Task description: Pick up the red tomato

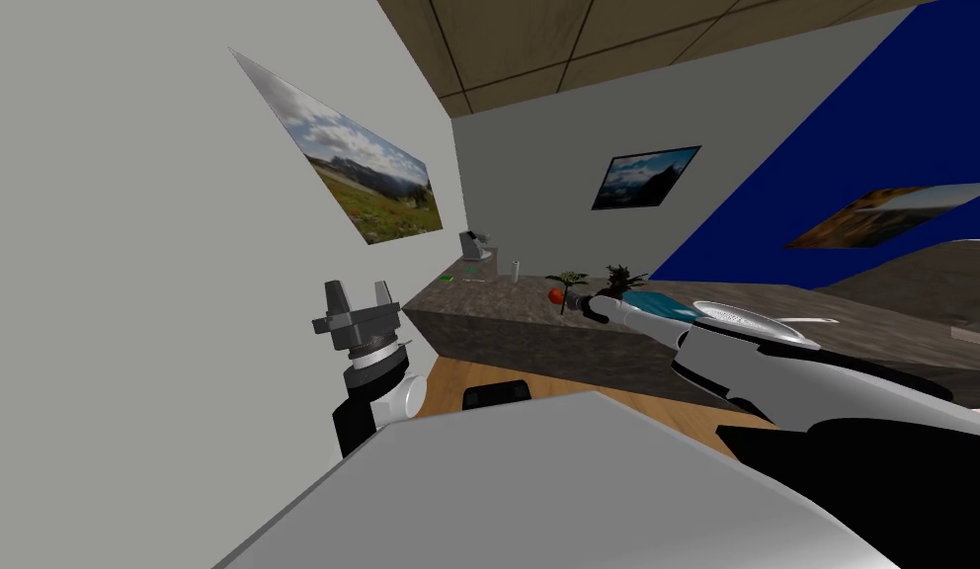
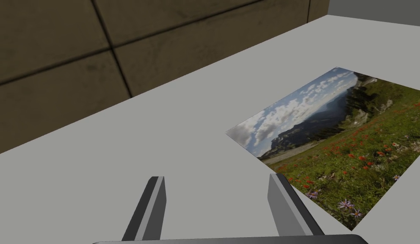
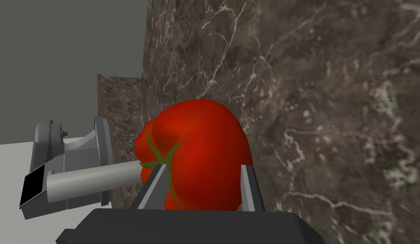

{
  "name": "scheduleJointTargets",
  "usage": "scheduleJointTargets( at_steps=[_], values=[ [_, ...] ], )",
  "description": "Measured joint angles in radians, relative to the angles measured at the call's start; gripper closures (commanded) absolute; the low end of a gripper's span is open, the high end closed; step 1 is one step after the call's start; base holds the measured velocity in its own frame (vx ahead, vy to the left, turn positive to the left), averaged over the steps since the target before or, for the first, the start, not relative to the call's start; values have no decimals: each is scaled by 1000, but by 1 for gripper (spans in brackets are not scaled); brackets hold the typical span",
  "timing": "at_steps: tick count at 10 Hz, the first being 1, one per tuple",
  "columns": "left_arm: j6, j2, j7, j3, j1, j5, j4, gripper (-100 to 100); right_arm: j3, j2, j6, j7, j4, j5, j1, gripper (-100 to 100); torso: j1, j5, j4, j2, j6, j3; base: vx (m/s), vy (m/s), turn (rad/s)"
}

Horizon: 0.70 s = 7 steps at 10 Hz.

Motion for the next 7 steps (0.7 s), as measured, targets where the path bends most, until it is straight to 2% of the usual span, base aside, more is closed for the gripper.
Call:
scheduleJointTargets(
  at_steps=[2, 4, 6, 7],
  values=[
    [0, 0, 0, 0, 0, 0, 0, 0, 3, -3, 3, -47, -5, 29, 0, 100, 1, 0, 0, -2, 1, -1, -25, -10, 9],
    [0, 0, 0, 0, 0, 0, 0, 0, -3, 7, 13, -79, -6, 81, -9, 100, 1, 0, 1, 1, 0, 1, -41, -23, 22],
    [0, 0, 0, 0, 0, 0, 0, 0, 16, 3, 22, -134, -12, 110, -18, 100, 1, 1, 0, -1, 0, 0, 0, -5, -3],
    [0, 0, 0, 0, 0, 0, 0, 0, 16, 3, 23, -139, -12, 110, -18, 0, 2, 1, 0, -2, 0, -1, 0, 0, 0]
  ],
)
